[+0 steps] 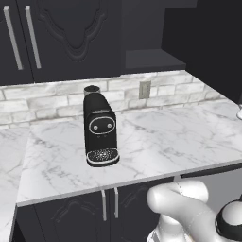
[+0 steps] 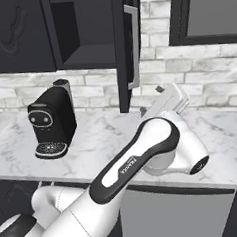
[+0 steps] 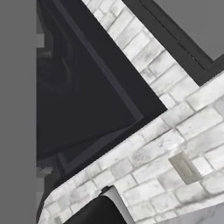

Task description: Open the cabinet and move the ladle to the pot. Then close the cabinet.

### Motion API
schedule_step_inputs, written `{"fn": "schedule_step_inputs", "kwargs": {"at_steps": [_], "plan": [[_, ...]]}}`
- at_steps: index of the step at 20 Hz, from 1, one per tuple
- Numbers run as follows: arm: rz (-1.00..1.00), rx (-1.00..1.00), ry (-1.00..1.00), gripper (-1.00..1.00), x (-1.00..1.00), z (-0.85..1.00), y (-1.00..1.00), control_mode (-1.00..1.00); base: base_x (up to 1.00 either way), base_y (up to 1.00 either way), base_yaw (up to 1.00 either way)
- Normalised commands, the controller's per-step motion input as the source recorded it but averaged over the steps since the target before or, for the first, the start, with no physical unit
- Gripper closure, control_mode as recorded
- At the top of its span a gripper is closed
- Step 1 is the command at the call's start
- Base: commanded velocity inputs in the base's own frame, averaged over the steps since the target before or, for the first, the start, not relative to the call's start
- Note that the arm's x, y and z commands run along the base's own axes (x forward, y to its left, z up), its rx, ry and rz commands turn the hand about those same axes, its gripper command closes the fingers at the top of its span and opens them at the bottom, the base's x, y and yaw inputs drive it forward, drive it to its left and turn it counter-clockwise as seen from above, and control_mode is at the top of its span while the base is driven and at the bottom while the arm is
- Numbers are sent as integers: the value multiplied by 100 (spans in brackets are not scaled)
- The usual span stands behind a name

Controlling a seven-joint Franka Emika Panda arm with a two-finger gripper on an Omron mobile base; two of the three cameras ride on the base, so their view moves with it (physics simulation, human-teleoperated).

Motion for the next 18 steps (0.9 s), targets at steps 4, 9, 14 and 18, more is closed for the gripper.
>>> {"fn": "schedule_step_inputs", "kwargs": {"at_steps": [4, 9, 14, 18], "plan": [[9, 0, -7, -100, 0, 7, 21, -100, 0, 0, 0], [9, -6, 0, -100, 1, 6, 46, -100, 0, 0, 0], [8, -7, 0, -100, 1, 21, 48, -100, 0, 0, 0], [7, -6, 0, -100, 0, 33, 53, -100, 0, 0, 0]]}}
